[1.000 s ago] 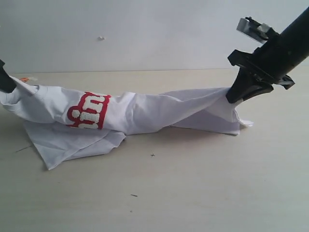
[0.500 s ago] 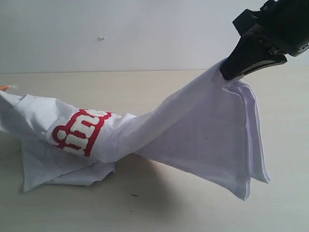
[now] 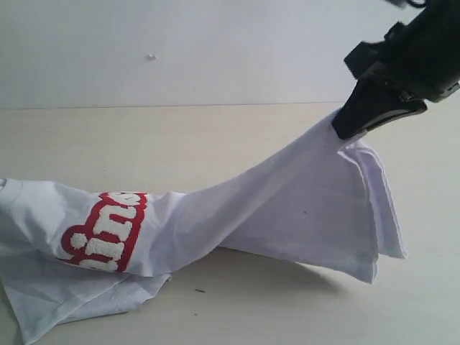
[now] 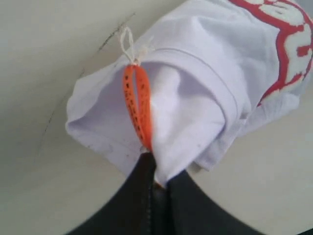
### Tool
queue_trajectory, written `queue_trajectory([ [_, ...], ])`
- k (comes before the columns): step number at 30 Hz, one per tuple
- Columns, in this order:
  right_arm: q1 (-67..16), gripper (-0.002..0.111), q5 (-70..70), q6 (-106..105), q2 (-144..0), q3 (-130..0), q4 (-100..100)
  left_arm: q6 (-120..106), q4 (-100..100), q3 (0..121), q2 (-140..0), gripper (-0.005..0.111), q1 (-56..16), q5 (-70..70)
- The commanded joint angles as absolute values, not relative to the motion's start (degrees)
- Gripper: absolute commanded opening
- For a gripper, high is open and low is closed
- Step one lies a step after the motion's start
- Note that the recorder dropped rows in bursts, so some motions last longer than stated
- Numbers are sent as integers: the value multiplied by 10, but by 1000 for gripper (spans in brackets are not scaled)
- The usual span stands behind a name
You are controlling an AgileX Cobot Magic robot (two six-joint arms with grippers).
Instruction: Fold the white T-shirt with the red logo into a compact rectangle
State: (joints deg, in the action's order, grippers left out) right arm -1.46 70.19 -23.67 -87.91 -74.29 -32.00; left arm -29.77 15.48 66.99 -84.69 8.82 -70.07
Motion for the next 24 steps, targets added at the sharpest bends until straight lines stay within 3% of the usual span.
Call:
queue_trajectory([
  [1, -15, 0, 700, -212, -971, -754, -270, -298, 153, 669, -914, 0, 86, -700],
  [12, 10, 0, 697, -213, -1173, -990, -227, -366, 136, 853, -1108, 0, 88, -700],
  [19, 22, 0, 552, -163, -1221, -1070, -134, -372, 148, 896, -1147, 0, 95, -447],
  [24, 31, 0, 529, -163, -1286, -1109, -128, -373, 150, 896, -1180, 0, 98, -316],
])
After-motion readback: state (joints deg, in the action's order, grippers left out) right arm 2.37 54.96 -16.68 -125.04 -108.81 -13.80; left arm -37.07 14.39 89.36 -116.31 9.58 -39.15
